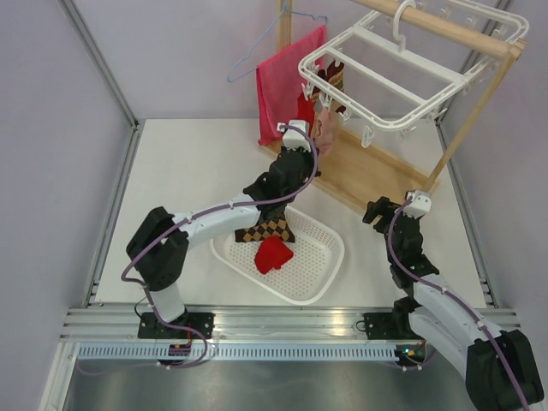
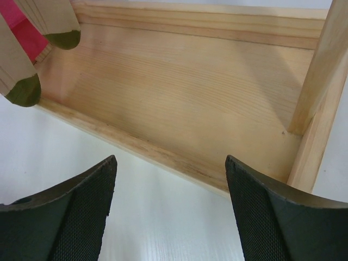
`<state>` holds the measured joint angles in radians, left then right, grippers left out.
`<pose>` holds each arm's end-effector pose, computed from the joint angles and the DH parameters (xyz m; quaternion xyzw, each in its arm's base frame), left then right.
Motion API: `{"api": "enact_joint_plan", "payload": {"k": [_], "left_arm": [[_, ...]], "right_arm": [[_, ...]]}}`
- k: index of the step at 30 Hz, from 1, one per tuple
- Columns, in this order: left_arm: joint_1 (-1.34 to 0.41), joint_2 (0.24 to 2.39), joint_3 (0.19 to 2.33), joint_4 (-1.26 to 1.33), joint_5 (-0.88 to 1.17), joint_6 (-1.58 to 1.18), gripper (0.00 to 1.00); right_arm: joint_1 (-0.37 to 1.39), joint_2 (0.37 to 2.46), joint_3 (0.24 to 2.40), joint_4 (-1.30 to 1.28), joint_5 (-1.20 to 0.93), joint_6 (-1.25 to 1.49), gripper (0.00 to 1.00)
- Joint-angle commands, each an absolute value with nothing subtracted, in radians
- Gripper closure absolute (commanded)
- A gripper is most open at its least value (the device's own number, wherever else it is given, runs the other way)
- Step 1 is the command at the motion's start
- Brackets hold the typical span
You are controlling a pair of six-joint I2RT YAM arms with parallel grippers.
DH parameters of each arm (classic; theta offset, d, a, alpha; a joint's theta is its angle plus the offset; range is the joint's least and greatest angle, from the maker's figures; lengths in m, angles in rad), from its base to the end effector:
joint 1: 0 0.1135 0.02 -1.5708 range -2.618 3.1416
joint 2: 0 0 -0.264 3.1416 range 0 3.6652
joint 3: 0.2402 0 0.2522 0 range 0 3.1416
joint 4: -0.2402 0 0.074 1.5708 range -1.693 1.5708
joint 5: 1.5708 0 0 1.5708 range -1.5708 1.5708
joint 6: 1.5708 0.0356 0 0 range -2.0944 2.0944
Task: Remove the socks clipped to the hanger
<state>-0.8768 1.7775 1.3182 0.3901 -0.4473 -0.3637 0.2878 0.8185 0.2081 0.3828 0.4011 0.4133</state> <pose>0.2844 -0.3178 0.3097 0.0346 0.7280 -0.2547 0.6356 0.1753 0.0374 0.1909 0.1718 0.7579 0.0629 0.6262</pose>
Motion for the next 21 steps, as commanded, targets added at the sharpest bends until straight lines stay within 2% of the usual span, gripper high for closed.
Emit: {"api": "enact_joint_plan", "payload": {"k": [1,9,15,21], "left_arm": [[-0.926,1.684,1.276,0.394,-0.547,-0.292,0.98],[-1.023,1.600,1.193,0.379,-0.595,-0.226,0.98],[-1.088,1.528,1.189,0.281,-0.606,-0.255,0.98],[-1.108,1.474,1.152,0.232,-0.597,-0.302,0.98]], "right_arm": [[0.284,0.782,0.259,0.356,0.379,0.391,0.16],[0.282,0.782,0.321,0.275,0.321,0.362,0.21],[0.284,0.738,0.284,0.440,0.070,0.455,0.23],[0.284,0.668,0.291,0.529,-0.047,0.567,0.22]]}}
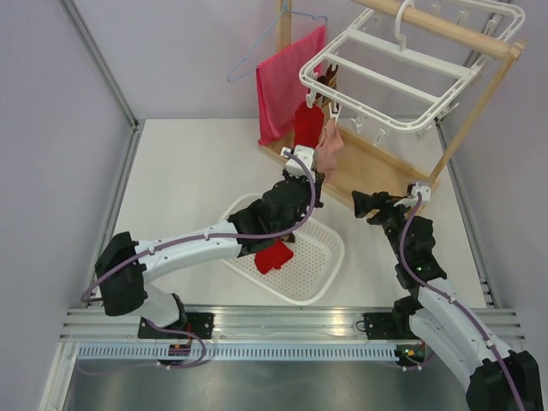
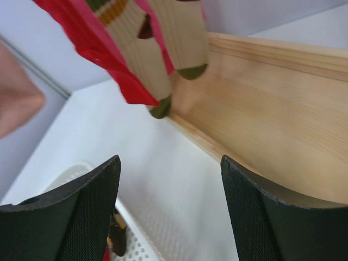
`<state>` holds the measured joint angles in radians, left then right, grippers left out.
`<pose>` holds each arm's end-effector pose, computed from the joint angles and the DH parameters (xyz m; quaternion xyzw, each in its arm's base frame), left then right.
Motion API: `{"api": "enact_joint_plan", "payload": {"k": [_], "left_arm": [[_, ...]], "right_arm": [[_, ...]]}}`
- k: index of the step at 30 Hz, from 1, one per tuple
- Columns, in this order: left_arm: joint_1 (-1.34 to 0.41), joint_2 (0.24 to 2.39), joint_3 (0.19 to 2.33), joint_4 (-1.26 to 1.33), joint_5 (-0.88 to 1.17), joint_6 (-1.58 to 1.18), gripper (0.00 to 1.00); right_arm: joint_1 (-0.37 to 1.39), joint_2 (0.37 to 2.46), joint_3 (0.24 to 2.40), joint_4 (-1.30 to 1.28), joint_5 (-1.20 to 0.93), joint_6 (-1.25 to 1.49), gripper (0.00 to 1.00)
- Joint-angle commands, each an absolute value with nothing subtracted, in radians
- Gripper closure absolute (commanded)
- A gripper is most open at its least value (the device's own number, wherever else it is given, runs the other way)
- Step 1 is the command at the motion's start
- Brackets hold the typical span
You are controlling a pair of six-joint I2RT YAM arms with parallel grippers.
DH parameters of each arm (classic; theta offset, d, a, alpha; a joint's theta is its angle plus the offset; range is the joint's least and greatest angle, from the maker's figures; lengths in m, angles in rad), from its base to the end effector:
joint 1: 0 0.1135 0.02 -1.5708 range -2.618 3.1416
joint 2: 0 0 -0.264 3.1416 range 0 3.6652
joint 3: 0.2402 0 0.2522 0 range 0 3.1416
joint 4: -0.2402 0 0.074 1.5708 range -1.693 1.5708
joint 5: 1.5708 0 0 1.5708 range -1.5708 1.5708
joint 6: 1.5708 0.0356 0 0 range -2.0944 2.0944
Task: Remove the socks clipped to the hanger
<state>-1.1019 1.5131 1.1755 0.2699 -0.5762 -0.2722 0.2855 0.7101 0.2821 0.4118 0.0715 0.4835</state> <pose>0.1797 -0.3118 0.3455 0.1048 0.7193 -0.2547 0.6378 0.1706 0.0474 0.2367 0.0954 0.7064 0.2393 0.6593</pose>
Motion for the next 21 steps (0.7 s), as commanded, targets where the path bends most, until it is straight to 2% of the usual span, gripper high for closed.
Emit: {"api": "enact_joint_plan", "payload": {"k": [1,7,15,21], "left_arm": [[-1.109,1.468,1.146,0.226,-0.595,-0.310,0.98],[-1.120,1.419,1.111,0.187,-0.486,-0.368,0.98],[-1.121,1.382,1.098,0.167,-0.423,-0.410,0.98],[-1.124,1.391,1.111,0.166,-0.379,-0.423,0.98]], "right_arm": [[0.284,0.655,0.288,0.547,-0.082,0.583,0.21],[0.284,0.623,0.232,0.796,-0.201,0.741,0.20],[0.284,0.761,0.181,1.156,-0.307,0.899,0.21],[0.284,0.793,0.170,1.239,-0.324,0.930,0.22]]}}
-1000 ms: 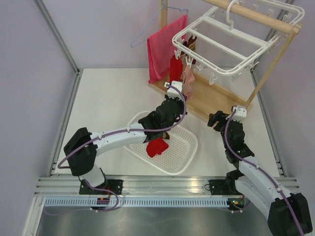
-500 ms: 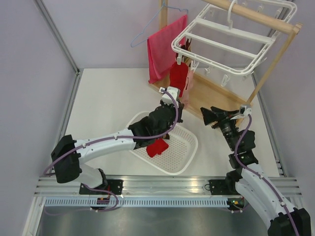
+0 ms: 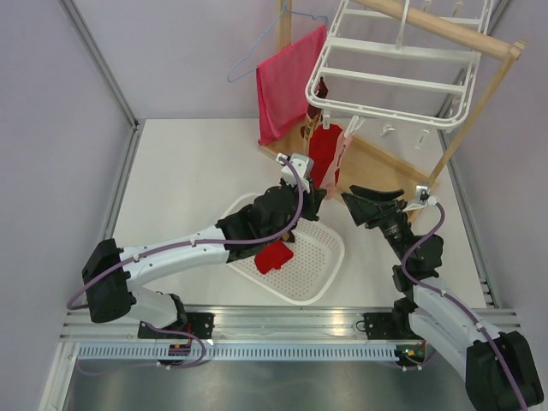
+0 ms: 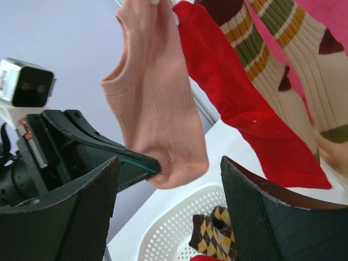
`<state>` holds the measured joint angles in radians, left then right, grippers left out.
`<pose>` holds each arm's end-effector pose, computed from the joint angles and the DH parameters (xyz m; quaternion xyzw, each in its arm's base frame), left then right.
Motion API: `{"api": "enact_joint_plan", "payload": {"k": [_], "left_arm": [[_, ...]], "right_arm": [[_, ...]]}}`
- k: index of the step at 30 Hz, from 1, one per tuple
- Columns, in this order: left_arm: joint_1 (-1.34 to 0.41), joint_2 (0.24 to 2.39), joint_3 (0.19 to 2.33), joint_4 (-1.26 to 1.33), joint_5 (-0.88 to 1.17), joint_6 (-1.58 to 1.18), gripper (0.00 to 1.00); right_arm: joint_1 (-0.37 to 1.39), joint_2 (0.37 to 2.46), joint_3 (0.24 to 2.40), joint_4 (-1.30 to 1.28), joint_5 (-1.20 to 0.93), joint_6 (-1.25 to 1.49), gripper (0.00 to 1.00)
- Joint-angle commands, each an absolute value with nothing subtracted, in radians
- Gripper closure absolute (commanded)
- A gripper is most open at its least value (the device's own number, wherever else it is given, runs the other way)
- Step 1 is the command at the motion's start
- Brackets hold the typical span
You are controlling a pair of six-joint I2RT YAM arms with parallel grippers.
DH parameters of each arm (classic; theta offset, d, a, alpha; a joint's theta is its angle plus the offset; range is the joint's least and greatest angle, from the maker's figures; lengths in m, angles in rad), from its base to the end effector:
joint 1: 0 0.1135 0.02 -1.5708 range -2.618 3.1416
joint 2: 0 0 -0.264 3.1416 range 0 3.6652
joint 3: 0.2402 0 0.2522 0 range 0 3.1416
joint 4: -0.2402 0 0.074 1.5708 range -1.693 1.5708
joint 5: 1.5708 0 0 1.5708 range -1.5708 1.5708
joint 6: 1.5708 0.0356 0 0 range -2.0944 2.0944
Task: Remove the socks clipped to the hanger
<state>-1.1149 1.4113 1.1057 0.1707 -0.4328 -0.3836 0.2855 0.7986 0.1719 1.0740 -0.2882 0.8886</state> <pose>0.1609 -0.2943 0.3434 0.1311 0.7375 -0.3192 0.5806 0.1573 0.0567 0.2543 0.0405 0.5395 0.5276 0.6550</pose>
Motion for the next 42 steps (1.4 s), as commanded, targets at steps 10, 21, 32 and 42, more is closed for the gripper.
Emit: {"api": "enact_joint_plan", "payload": {"k": [10,21,32,42], "left_arm": [[-1.147,1.451,1.153,0.166,-0.328,-0.448,0.98],[-1.172,1.482,1.190,0.166,-0.310,-0.465,0.98],[-1.184,1.483,1.189,0.166,-0.278,-0.489,0.98],[-1.187,1.485,1.172,0.164,-0.308,-0.491,0.98]], "right_arm": [[0.284,0.767,0.176,1.200,-0.319,0.908,0.22],[0.282,0.822,0.166,1.192,-0.319,0.854,0.23],[0.284,0.873,0.160,1.207,-0.324,0.838,0.26],[0.284,0.842,0.135,1.218,-0.292,0.825,0.88]]}}
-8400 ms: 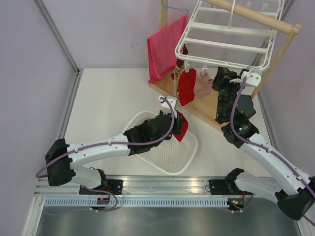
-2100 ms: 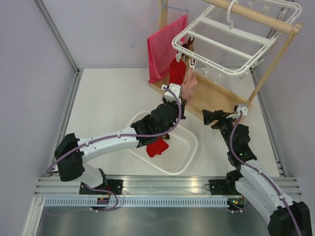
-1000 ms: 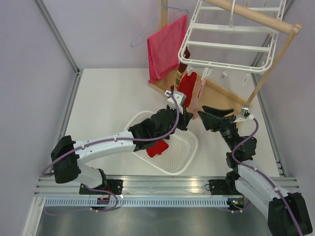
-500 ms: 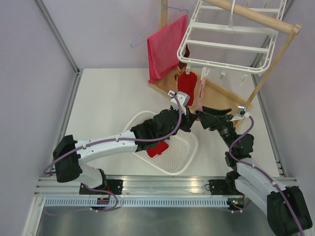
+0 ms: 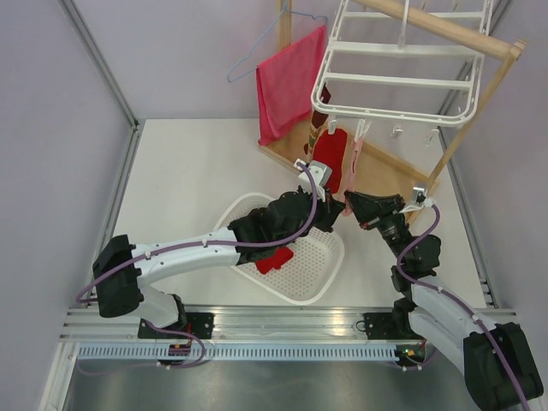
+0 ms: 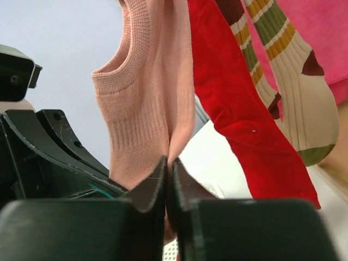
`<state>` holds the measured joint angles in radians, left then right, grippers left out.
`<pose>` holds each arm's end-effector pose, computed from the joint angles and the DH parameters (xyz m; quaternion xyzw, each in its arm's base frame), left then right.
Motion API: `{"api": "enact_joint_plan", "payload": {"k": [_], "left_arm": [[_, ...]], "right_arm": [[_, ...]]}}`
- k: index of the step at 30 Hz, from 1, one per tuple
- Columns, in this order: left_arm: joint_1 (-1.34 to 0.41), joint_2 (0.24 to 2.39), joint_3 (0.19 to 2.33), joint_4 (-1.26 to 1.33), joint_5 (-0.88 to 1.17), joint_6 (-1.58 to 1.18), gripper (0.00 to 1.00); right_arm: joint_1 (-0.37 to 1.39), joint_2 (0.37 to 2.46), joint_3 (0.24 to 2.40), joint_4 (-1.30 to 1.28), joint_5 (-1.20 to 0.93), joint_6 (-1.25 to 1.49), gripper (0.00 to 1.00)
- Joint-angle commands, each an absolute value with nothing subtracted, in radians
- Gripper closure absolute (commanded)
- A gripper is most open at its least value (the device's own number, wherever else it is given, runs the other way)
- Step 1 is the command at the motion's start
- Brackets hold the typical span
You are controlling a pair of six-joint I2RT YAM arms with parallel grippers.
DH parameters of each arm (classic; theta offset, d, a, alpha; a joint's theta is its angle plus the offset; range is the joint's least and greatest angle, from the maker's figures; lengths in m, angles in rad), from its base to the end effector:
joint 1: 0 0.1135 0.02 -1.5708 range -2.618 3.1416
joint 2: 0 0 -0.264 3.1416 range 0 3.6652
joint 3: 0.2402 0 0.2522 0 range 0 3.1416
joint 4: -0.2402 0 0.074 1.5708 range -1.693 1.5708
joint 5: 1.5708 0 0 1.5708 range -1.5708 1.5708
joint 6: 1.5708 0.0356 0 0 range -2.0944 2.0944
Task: Remove the socks clipped to the hanger
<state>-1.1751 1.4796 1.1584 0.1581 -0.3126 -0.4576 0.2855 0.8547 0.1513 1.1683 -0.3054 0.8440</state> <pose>0.1465 -0.3222 0.3385 0.1701 0.7405 -0.3845 0.5243 0.1590 0.0578 0.2484 0.0187 0.5347 0.5176 0.6677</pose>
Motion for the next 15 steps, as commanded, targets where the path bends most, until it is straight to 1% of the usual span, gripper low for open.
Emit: {"api": "enact_joint_plan", "payload": {"k": [1,2,3,4,5,7,9,15], "left_arm": [[-1.189,1.486,1.169,0.160,-0.313,-0.492,0.98],[-1.187,1.486,1.169,0.156,-0.324,-0.494,0.98],[-1.187,1.486,1.169,0.152,-0.327,-0.497,0.95],[-1.187,1.489,1.169,0.141,-0.333,-0.499,0.89],[-1.189,1.489,1.169,0.134,-0.344,-0.502,0.73],[-1.187,1.486,1.170,0.106,-0.356,-0.512,0.50],[-1.189,1.479,1.167,0.088,-0.377,-0.517,0.00],[-1.189,1.418,1.141,0.028,-0.465,-0.512,0.00]], "right_arm": [[0.284,0.838,0.133,1.218,-0.290,0.825,0.95],[0.284,0.838,0.133,1.218,-0.288,0.825,0.98],[0.284,0.835,0.130,1.218,-0.285,0.825,0.99],[0.282,0.833,0.130,1.216,-0.284,0.825,0.99],[0.284,0.833,0.129,1.218,-0.282,0.825,0.99],[0.282,0.828,0.124,1.216,-0.273,0.825,0.99],[0.284,0.827,0.123,1.216,-0.272,0.824,0.99],[0.284,0.833,0.120,1.215,-0.267,0.822,0.99]]}}
